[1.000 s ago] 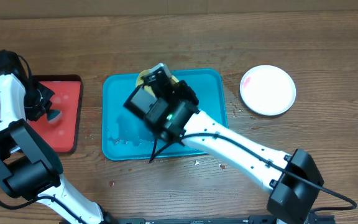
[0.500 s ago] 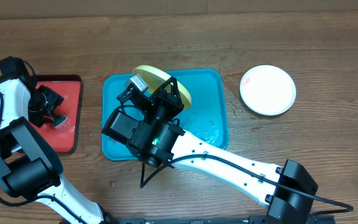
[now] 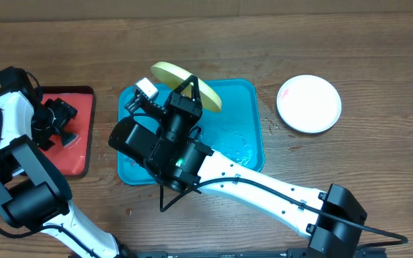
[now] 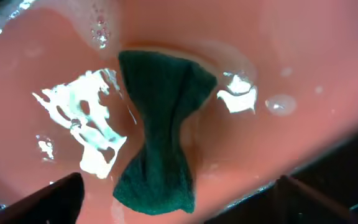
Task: Clean dirty plates on tray and stack at the side
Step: 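Lift the yellow plate with the right gripper and carry it right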
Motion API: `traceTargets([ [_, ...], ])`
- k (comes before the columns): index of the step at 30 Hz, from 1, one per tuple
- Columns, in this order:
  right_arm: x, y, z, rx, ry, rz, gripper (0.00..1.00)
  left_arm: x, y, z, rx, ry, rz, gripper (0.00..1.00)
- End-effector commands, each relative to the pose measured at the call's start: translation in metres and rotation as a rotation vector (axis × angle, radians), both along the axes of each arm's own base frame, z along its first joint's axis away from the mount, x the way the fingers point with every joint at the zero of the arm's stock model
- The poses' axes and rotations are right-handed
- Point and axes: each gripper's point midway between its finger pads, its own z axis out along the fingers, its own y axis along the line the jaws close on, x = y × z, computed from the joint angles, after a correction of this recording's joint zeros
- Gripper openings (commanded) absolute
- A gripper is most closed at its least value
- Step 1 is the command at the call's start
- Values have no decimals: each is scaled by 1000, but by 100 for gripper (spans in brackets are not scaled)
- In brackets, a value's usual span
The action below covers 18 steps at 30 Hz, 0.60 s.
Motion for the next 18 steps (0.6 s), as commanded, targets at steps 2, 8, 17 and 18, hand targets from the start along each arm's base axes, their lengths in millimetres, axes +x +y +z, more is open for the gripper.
traceTargets([
  [2, -7, 26, -49, 152, 297, 218, 4, 2, 0, -3, -23, -7, -7, 100],
  [8, 18, -26, -84, 423, 436, 33, 4, 2, 0, -3, -24, -5, -7, 100],
  [17, 71, -147, -132, 1295, 925, -259, 4, 2, 0, -3, -24, -5, -7, 100],
  [18, 74, -165, -132, 1359, 937, -289, 4, 2, 0, -3, -24, -5, -7, 100],
])
